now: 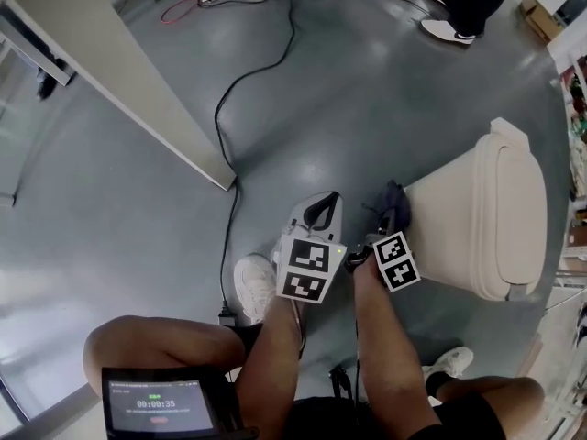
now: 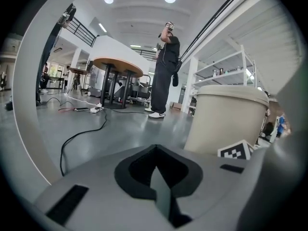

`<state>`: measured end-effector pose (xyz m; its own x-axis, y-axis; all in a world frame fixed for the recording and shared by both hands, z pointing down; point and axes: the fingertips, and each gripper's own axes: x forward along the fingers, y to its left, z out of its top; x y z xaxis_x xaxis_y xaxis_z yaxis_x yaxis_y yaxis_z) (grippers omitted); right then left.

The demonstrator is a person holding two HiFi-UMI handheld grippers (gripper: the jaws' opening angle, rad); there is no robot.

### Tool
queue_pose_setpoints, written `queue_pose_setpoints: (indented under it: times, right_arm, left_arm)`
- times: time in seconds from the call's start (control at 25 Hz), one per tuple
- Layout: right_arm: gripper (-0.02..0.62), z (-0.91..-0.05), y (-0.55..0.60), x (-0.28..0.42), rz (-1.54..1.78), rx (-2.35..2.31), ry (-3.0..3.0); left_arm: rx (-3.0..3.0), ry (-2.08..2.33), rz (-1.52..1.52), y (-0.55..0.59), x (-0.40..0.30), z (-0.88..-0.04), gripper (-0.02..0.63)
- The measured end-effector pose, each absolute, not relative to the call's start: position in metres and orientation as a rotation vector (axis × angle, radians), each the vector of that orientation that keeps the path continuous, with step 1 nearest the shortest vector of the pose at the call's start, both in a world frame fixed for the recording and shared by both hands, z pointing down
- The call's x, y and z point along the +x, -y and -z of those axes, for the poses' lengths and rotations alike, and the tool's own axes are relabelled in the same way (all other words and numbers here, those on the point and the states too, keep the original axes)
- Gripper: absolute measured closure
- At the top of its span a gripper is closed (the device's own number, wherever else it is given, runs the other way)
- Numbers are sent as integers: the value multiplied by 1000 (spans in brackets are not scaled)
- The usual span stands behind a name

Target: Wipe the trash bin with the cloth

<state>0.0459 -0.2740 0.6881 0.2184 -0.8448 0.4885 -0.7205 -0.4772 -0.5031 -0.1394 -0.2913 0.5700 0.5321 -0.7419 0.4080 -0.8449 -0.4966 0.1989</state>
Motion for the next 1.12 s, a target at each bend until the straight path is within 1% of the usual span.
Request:
queue_pose_setpoints:
  times: [0.12, 0.4, 0.56, 0.68, 0.76, 0.96, 1.12]
  right_arm:
    - [502, -669, 271, 21, 1032, -2317, -1750]
    - [502, -571, 244, -31, 581, -2183, -2311]
    - [502, -526, 214, -45, 365, -2166, -2482]
    - [502, -476, 192, -51, 152, -2080, -2591]
    - [502, -441, 178, -48, 63, -2010, -2621]
    - [502, -356, 126, -18, -10, -1927, -2653]
    - [502, -271, 87, 23, -262, -1957, -2581]
  left_arm:
    - [2383, 1339, -380, 293, -145, -563, 606]
    - [2356, 1393, -248, 283, -142, -522, 606]
    - [2327, 1457, -164, 263, -151, -489, 606]
    - [2347, 1512, -129, 252, -152, -459, 606]
    - [2350, 1519, -115, 237, -145, -444, 606]
    - [2440, 1488, -159, 164, -107, -390, 606]
    - [2519, 1498, -93, 119, -82, -333, 606]
